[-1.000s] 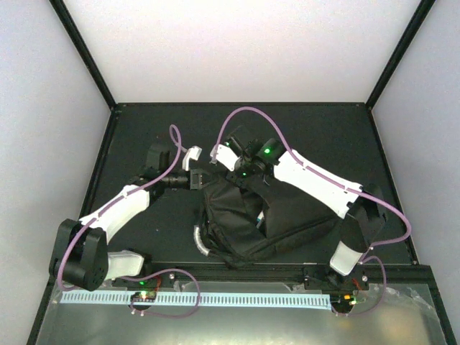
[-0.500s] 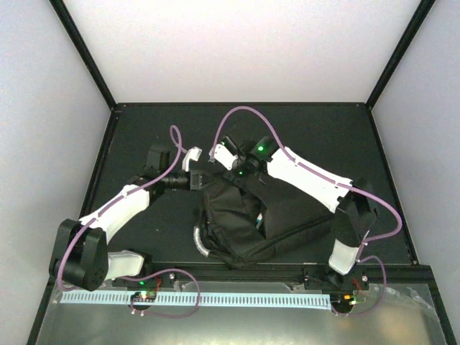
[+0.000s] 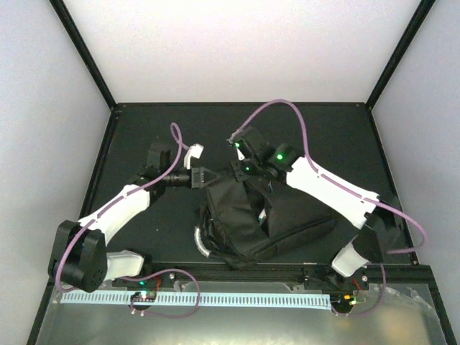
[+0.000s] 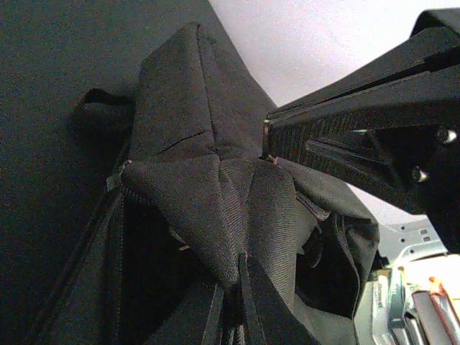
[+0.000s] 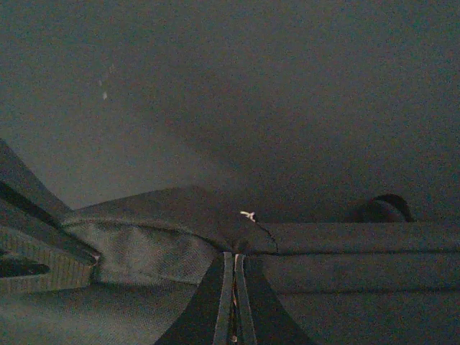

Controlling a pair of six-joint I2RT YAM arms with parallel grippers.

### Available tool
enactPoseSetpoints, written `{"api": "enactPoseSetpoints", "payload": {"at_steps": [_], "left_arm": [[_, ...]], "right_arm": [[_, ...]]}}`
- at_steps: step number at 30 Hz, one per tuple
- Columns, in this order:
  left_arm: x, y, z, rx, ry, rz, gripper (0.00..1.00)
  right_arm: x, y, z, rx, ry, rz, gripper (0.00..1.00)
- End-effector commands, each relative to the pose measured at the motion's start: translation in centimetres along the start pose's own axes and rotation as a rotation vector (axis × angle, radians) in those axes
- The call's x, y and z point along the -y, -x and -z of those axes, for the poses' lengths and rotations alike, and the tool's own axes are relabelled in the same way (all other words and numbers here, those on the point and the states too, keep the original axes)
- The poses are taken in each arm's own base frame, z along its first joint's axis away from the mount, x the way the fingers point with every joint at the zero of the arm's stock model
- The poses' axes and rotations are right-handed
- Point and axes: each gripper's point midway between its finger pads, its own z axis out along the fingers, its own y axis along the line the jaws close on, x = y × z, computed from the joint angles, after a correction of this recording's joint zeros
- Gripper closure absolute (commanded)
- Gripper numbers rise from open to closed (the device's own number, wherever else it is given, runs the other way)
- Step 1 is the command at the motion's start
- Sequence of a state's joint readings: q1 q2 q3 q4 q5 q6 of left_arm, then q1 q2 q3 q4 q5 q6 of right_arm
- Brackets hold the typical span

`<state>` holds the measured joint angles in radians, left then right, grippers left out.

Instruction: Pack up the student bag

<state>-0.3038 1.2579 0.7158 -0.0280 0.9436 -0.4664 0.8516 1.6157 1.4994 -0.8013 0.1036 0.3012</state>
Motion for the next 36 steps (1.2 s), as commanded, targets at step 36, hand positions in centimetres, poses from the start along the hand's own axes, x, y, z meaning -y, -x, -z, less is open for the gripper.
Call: {"api": "enactPoseSetpoints", "payload": {"at_steps": [36], "left_arm": [[-1.6, -1.5, -2.1, -0.089, -0.040, 0.089, 0.99]], "right_arm": [[-4.2, -3.2, 12.0, 0.519, 0.325, 0.500, 0.90]]}}
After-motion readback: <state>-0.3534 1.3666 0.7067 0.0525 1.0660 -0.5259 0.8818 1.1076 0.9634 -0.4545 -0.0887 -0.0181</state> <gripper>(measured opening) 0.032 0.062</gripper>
